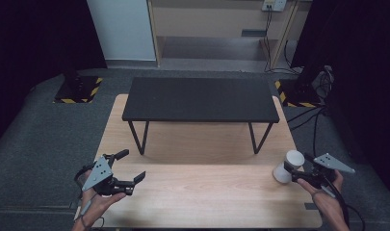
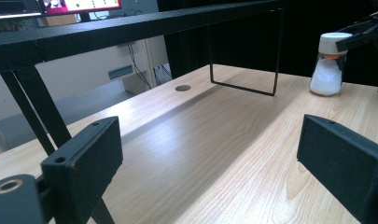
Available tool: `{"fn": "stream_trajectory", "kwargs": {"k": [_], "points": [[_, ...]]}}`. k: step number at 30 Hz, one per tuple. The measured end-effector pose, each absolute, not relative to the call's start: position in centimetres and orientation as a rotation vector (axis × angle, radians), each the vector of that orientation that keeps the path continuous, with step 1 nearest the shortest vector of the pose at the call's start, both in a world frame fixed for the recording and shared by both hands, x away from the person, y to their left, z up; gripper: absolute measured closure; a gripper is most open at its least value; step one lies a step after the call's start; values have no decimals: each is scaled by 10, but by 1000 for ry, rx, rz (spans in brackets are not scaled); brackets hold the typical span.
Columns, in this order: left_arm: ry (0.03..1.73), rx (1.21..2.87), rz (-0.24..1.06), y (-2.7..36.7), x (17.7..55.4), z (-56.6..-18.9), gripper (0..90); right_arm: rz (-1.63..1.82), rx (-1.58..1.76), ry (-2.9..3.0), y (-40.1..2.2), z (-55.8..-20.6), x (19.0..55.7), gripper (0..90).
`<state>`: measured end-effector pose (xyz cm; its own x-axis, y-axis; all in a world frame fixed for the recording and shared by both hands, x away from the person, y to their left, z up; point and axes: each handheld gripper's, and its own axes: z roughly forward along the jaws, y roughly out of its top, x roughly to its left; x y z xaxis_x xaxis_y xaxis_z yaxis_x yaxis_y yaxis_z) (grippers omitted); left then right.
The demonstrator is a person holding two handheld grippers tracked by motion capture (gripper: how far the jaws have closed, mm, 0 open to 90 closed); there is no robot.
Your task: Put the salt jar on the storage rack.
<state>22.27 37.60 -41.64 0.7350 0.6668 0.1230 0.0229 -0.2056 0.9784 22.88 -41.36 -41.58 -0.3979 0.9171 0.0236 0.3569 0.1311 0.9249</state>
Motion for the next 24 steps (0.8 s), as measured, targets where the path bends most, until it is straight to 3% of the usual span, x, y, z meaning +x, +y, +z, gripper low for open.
{"fn": "stream_trajectory", "kwargs": {"k": [2, 9, 24], "points": [[553, 1694, 644, 376, 223, -416, 55, 1248, 1217, 1845, -414, -417, 231, 87], [555, 1693, 643, 376, 223, -416, 55, 1295, 1176, 1861, -418, -424, 235, 324], [555, 1689, 647, 377, 222, -416, 55, 1250, 1172, 1909, -413, -412, 234, 335]]}}
